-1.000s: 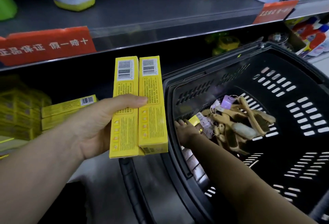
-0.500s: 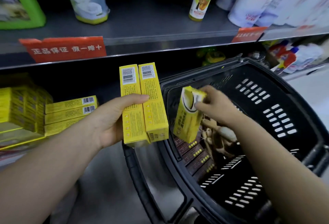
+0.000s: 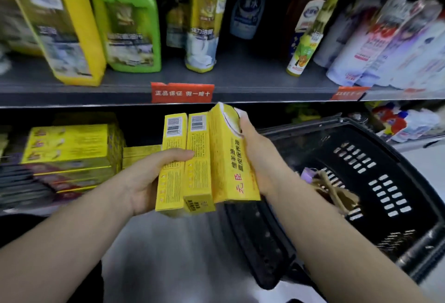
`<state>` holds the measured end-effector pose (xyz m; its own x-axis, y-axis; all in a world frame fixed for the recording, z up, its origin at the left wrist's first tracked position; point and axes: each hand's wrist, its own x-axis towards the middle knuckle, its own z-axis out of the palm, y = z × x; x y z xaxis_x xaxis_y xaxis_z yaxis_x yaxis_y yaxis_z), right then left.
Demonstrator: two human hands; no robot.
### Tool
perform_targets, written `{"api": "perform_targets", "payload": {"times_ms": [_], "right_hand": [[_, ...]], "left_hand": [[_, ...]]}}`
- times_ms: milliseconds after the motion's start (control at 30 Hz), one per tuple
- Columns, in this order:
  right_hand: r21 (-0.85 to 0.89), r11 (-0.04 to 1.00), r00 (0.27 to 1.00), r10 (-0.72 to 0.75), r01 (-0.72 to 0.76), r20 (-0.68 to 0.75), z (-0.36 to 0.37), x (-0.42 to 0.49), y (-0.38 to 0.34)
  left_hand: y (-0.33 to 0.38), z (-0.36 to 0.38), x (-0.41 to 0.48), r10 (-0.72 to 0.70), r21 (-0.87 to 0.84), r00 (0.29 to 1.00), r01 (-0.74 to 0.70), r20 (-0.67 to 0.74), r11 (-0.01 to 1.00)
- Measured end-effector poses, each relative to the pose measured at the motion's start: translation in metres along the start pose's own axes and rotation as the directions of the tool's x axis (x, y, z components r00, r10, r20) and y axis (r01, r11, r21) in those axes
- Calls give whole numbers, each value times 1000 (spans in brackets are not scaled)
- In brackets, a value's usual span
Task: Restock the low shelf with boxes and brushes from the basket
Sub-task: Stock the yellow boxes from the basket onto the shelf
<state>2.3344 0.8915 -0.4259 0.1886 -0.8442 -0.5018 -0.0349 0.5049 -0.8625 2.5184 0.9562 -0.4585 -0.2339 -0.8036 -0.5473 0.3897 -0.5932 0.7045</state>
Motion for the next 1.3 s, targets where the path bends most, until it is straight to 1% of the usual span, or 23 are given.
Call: {"api": "perform_targets", "payload": {"times_ms": [33,133,333,467,500,567,667,767,867,900,1000,1100,1200,1267,1300], "right_hand": [[-23,999,999,30,-29,33,14,2,9],[-17,993,990,116,-115,85,43,10,29],[-121,978,980,180,-170,80,77,38,51],[-23,973,970,232,-231,67,87,58,59],[7,968,964,249,-251,92,86,64,61],[53,956,944,274,-288,185,86,72,66],[6,955,924,287,-298,252,91,78,75],[14,945,923,316,-327,220,92,90,81],[-74,954,947,298,-291,117,88,102,77],[-106,954,951,292,-282,102,87,106,75],[-222,948,969,243,-227,45,89,118,65],[-363,921,990,142,-141,-24,95,127,55],[-453,891,997,-60,30,-51,102,144,50],[-523,842,975,-205,132,-85,107,158,45],[-536,829,958,-261,160,-119,108,166,41]], "left_hand": [[1,-9,-5,-3,-3,1000,3,4,1000],[2,-35,-18,0,-10,1000,0,6,1000],[-8,-70,-20,-50,-21,997,49,-58,999],[-16,-82,-8,-64,0,990,64,-126,998],[-17,-87,-6,-69,-4,988,69,-140,998],[-19,-96,-2,-77,-11,985,76,-155,997],[-23,-109,1,-78,-2,984,79,-163,997],[-26,-116,7,-92,7,976,95,-199,995],[-28,-120,13,-131,1,965,134,-227,991],[-29,-121,15,-141,3,961,146,-236,989],[-32,-125,19,-161,22,951,173,-262,985],[-35,-128,23,-173,33,946,189,-273,981],[-35,-129,26,-183,53,944,205,-276,977],[-35,-130,29,-192,59,940,217,-283,974],[-34,-131,30,-197,61,938,222,-286,973]]}}
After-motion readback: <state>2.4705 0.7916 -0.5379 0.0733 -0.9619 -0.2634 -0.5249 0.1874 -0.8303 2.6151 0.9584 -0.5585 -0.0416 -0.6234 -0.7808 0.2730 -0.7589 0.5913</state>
